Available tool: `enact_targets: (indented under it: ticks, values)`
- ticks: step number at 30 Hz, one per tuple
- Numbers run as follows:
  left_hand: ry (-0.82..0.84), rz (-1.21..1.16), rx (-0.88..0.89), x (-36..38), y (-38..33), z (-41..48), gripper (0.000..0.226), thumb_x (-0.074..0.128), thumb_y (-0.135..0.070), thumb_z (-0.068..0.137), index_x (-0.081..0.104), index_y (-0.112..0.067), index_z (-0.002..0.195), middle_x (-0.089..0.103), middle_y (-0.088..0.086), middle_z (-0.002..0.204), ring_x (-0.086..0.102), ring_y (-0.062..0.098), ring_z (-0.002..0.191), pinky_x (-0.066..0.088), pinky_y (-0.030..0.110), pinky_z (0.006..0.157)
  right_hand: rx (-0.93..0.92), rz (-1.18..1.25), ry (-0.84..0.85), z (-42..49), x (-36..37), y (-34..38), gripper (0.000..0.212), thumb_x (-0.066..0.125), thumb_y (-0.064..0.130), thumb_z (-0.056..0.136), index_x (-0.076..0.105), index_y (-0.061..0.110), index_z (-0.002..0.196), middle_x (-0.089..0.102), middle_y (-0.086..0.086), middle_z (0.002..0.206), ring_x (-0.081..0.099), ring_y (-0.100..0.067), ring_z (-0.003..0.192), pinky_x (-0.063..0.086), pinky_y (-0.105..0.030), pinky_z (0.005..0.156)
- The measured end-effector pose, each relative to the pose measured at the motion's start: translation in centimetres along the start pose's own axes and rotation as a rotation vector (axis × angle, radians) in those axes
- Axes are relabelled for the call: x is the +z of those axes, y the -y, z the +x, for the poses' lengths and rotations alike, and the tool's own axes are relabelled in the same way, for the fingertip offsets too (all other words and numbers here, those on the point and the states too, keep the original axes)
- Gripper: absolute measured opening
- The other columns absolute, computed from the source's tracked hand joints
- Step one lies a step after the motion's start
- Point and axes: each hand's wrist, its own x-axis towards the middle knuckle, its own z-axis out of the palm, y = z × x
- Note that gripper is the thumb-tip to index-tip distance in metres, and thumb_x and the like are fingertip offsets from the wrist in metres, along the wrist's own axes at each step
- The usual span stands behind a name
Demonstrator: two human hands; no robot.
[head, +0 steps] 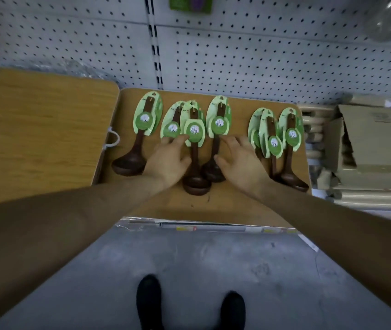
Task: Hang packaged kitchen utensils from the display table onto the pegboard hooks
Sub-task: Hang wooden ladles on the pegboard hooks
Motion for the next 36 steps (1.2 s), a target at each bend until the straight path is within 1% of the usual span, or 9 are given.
enact_targets:
  ticks: [8, 13, 20, 23, 27, 29, 31, 34, 36]
  values:
    - [0.004, -0.010, -0.027, 2.2, -0.2, 3.8, 0.075, 0.070, -0.021, 0.102, 0.031, -0.036, 0.165, 0.032, 0.018, 0.157, 0.059, 0.041, 0.127, 0.049, 0.045, 0.113, 0.092, -0.023, -0.057, 5.8, 2.0, -0.9, 0.070, 0.065, 0.025, 0.103, 0.035, 0.021, 0.166, 0.038, -0.017, 0.162, 0.040, -0.042, 0.148, 0.038, -0.051, 0.123]
    - [-0.043, -0.022, -0.068, 2.8, -0.1, 5.3, 0.079, 0.079, -0.019, 0.095, 0.039, -0.034, 0.161, 0.017, 0.014, 0.165, 0.055, 0.041, 0.133, 0.046, 0.039, 0.112, 0.158, -0.007, -0.097, 8.3, 3.0, -1.6, 0.074, 0.069, 0.027, 0.098, 0.035, 0.026, 0.164, 0.043, -0.018, 0.155, 0.037, -0.044, 0.143, 0.035, -0.051, 0.120]
    - [-0.092, 0.043, -0.083, 4.5, -1.7, 6.6, 0.084, 0.068, -0.003, 0.092, 0.035, -0.038, 0.161, 0.030, 0.015, 0.149, 0.039, 0.043, 0.135, 0.045, 0.046, 0.110, 0.159, -0.019, -0.165, 10.3, 3.6, -1.2, 0.077, 0.073, 0.022, 0.088, 0.043, 0.035, 0.159, 0.044, -0.008, 0.147, 0.041, -0.038, 0.134, 0.039, -0.047, 0.113]
    - [-0.133, 0.012, -0.080, 4.6, -2.2, 6.4, 0.089, 0.063, 0.004, 0.089, 0.035, -0.038, 0.162, 0.032, 0.014, 0.145, 0.043, 0.042, 0.126, 0.045, 0.045, 0.107, 0.136, 0.056, -0.203, 10.5, 3.5, -1.2, 0.078, 0.068, 0.005, 0.090, 0.044, 0.032, 0.159, 0.039, -0.007, 0.144, 0.049, -0.036, 0.127, 0.045, -0.042, 0.112]
    - [-0.147, -0.108, 0.011, 4.0, -2.1, 6.1, 0.089, 0.056, 0.015, 0.086, 0.042, -0.033, 0.159, 0.029, 0.010, 0.141, 0.058, 0.037, 0.096, 0.056, 0.048, 0.093, 0.071, 0.139, -0.251, 9.9, 2.8, -1.8, 0.078, 0.059, -0.009, 0.090, 0.044, 0.027, 0.158, 0.029, -0.007, 0.142, 0.057, -0.026, 0.107, 0.049, -0.030, 0.109]
    - [-0.177, -0.172, 0.012, 3.7, -1.6, 6.0, 0.086, 0.059, 0.016, 0.088, 0.045, -0.035, 0.156, 0.026, 0.007, 0.141, 0.057, 0.031, 0.096, 0.058, 0.042, 0.092, 0.064, 0.184, -0.274, 9.5, 2.4, -2.1, 0.076, 0.061, -0.008, 0.089, 0.047, 0.030, 0.154, 0.027, -0.006, 0.141, 0.057, -0.028, 0.114, 0.049, -0.027, 0.107]
    - [-0.202, -0.222, 0.015, 3.4, -1.1, 5.8, 0.082, 0.065, 0.014, 0.089, 0.049, -0.035, 0.152, 0.024, 0.006, 0.144, 0.053, 0.024, 0.103, 0.054, 0.024, 0.093, 0.057, 0.252, -0.250, 8.8, 2.1, -2.5, 0.078, 0.062, -0.009, 0.087, 0.049, 0.035, 0.151, 0.028, 0.000, 0.136, 0.057, -0.025, 0.111, 0.049, -0.023, 0.104]
    - [-0.211, -0.309, 0.024, 3.0, -0.6, 5.3, 0.075, 0.071, 0.012, 0.091, 0.055, -0.032, 0.148, 0.023, 0.009, 0.152, 0.045, 0.018, 0.113, 0.033, -0.009, 0.082, 0.005, 0.300, -0.159, 7.6, 2.0, -2.8, 0.090, 0.064, -0.014, 0.085, 0.046, 0.040, 0.155, 0.032, 0.004, 0.133, 0.049, -0.013, 0.109, 0.038, 0.003, 0.091]
    - [-0.198, -0.383, 0.016, 2.7, -0.7, 5.0, 0.071, 0.073, 0.010, 0.091, 0.057, -0.033, 0.145, 0.030, 0.010, 0.151, 0.051, 0.025, 0.121, 0.041, -0.003, 0.093, -0.009, 0.327, -0.142, 6.9, 2.0, -2.7, 0.095, 0.065, -0.016, 0.084, 0.044, 0.042, 0.157, 0.036, 0.003, 0.134, 0.048, -0.012, 0.114, 0.040, -0.003, 0.094]
